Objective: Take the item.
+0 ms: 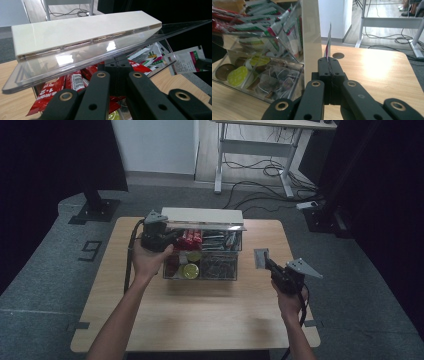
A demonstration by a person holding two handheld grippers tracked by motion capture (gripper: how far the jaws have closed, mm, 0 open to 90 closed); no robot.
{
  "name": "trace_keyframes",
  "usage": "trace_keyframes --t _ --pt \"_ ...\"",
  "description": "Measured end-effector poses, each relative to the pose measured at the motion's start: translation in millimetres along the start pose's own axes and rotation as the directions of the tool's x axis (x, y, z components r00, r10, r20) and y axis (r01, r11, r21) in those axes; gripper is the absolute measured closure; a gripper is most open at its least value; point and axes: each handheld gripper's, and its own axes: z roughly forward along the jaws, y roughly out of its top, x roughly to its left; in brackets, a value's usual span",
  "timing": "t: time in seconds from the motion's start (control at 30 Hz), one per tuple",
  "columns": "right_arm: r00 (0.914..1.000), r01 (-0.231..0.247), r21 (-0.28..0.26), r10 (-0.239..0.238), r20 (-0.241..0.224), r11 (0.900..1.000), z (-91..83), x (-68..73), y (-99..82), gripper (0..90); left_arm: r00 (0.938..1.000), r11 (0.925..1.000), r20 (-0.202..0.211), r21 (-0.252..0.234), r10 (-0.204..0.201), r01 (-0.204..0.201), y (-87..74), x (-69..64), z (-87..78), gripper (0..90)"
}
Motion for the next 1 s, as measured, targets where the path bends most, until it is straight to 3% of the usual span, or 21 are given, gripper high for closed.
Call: trace_keyframes --t 1.0 --pt "0.9987 -0.049 0.11 0.047 0.021 0.9927 24.6 -10.7 -50.5 89.2 1.0 1.0 0.0 -0.008 -0.001 0.001 -0.8 -0.9 -0.3 90.0"
